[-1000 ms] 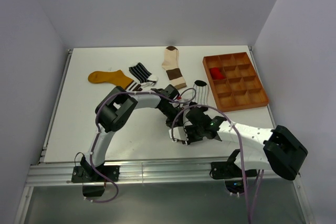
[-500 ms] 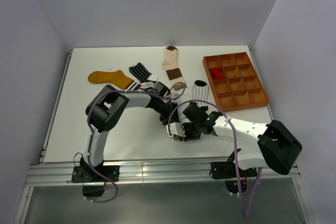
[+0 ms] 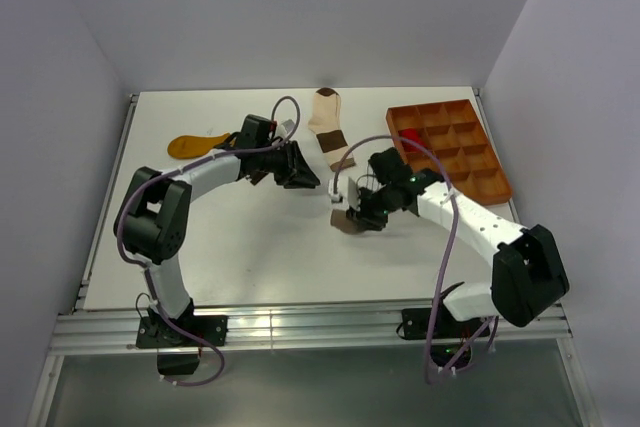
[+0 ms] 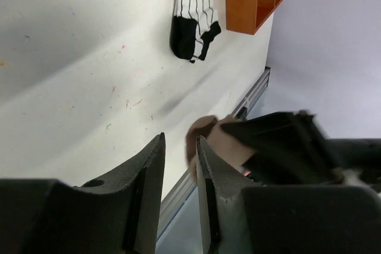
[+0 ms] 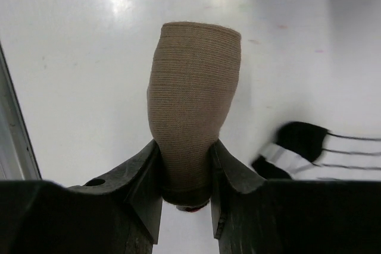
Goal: Roll the socks
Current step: Pick up the sock at the center of the board, then place the sock in the storage box.
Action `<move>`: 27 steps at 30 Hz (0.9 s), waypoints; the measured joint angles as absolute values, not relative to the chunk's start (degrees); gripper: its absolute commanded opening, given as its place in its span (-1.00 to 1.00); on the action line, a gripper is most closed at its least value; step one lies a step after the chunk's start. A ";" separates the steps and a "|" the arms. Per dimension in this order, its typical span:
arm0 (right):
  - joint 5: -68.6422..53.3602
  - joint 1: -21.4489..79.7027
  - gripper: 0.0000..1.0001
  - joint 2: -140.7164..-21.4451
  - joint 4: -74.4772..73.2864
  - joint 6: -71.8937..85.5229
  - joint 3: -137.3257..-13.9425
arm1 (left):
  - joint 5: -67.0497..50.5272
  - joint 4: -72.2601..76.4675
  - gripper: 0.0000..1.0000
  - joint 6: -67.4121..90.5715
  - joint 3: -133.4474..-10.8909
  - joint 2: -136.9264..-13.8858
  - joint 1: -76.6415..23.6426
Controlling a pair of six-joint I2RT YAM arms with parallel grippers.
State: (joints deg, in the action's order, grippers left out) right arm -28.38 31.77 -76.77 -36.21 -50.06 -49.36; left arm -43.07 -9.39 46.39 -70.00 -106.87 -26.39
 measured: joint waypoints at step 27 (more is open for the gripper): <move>-3.86 -8.56 -1.00 -112.88 -26.04 -31.75 -95.72 | -39.99 -2.50 -0.38 46.94 -66.70 -100.73 -25.87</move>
